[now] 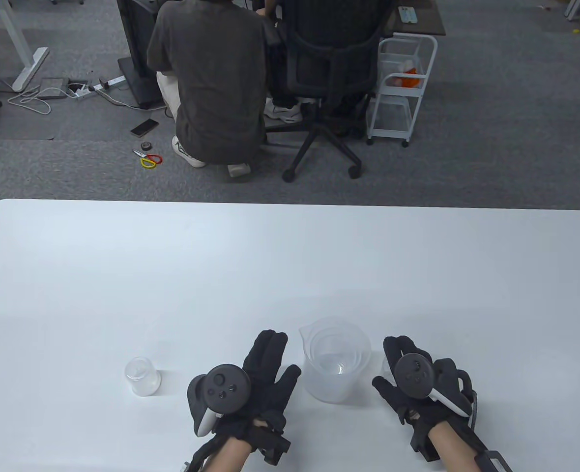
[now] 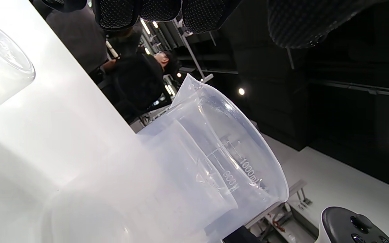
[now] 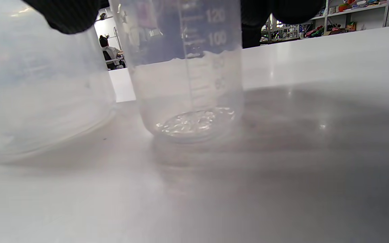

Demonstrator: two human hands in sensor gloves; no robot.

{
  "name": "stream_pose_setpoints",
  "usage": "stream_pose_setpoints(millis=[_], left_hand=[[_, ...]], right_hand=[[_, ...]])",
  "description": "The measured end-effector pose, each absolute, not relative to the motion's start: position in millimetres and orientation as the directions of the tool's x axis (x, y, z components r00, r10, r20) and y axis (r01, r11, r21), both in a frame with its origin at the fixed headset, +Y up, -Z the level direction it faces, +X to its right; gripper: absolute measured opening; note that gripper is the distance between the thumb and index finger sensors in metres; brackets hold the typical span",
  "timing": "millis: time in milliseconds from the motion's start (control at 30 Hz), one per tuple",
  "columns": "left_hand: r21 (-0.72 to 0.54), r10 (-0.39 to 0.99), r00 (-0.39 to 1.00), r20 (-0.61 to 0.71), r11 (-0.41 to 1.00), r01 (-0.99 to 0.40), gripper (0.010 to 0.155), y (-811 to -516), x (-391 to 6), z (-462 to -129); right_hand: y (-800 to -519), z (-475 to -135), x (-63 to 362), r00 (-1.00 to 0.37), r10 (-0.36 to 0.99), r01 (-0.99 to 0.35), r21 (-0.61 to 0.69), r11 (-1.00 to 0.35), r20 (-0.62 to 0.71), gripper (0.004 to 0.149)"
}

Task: Nest plastic beakers

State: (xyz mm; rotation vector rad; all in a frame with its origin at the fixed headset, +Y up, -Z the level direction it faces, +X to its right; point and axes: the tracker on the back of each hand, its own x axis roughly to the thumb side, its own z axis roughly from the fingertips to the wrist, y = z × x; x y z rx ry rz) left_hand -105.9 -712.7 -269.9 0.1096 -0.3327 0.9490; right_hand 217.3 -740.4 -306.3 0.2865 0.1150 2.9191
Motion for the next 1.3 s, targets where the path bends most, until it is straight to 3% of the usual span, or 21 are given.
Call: stream_pose_setpoints(millis=[300,767,1067,1300], left_hand=[[-0.053,0.779,0.537,0.323,0.581,-0.812,0.072,-713,-106,-270],[-0.054,0.779,0.535,0.327,0.580,-0.813,0.072,-713,-107,-270],[-0.054,0.780,0.538,0.319,0.582,-0.811,0.072,-714,-108,-270],[-0.053,0.782,0.537,0.317,0.580,-0.813,0.072,-713,-108,-270]], right_hand=[[-722,-306,222,-0.961,0.212,-0.206,0.051,-0.977,0.176,0.079],[-643,-309,222,-0.951,0.247,-0.272,-0.119,-0.955,0.187,0.078],[-601,-307,190,-0.923,0.252,-0.311,-0.177,-0.934,0.290,0.078],[-601,-306,151,-0.900,0.221,-0.294,-0.150,-0.944,0.376,0.078]])
